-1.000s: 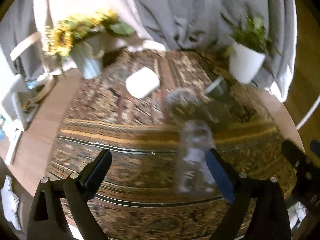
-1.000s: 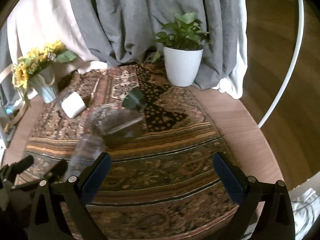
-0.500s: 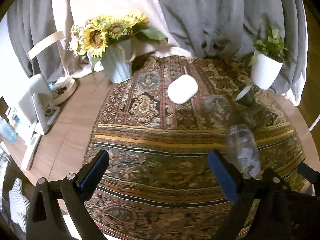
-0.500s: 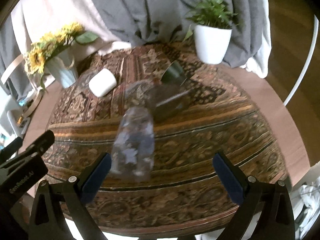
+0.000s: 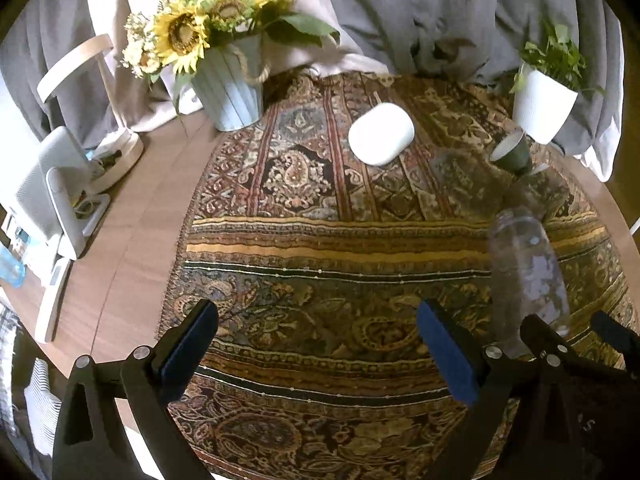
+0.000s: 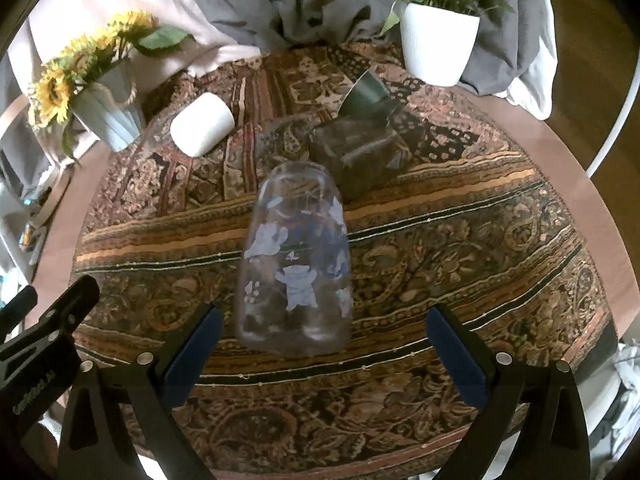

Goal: Flip cup upside down

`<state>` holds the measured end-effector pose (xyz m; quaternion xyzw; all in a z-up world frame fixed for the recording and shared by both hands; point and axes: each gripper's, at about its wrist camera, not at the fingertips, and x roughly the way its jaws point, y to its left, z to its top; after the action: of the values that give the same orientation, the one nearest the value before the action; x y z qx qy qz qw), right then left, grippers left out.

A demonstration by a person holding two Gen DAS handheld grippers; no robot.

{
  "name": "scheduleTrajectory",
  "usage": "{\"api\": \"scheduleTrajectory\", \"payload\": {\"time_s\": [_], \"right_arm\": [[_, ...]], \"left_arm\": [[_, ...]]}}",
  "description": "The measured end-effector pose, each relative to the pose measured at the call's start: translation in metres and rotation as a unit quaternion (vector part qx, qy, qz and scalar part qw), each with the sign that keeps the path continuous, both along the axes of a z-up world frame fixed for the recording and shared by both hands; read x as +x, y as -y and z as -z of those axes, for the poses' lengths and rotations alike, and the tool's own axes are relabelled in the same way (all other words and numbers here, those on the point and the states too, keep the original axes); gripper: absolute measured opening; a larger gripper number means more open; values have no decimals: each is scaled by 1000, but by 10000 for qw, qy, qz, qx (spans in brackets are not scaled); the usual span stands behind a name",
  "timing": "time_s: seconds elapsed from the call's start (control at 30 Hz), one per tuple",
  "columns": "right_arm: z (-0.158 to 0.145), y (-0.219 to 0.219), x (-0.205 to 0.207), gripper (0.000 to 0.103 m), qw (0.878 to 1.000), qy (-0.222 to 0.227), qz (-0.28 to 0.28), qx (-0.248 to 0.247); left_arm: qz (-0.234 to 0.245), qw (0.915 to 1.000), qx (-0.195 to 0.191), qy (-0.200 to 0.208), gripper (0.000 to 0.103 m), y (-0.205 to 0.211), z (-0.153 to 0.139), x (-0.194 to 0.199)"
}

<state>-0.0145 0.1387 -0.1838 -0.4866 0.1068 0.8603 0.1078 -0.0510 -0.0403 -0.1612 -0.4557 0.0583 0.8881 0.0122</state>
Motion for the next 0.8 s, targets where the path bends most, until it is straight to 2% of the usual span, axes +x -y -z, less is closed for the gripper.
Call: {"api": "scheduleTrajectory", "payload": {"time_s": [0.33, 0.47, 0.53, 0.6, 0.8], "right_arm": [[13, 2, -8, 99, 9999, 78, 61, 26], [14, 2, -9, 91, 10000, 47, 5, -44], [14, 3, -9, 84, 9999, 25, -62, -113], [14, 6, -10, 73, 9997, 15, -165, -194], [9, 4, -8, 71, 9996, 33, -138, -240]], "left_arm": [[23, 10000, -54, 40, 101, 1, 7, -8], [61, 9999, -56, 57, 101, 1, 9, -10], [82, 9999, -49, 45, 101, 1, 9, -10], [69, 10000, -46, 17, 101, 2, 7, -11], [42, 10000, 17, -68, 101, 4, 2, -12]]}}
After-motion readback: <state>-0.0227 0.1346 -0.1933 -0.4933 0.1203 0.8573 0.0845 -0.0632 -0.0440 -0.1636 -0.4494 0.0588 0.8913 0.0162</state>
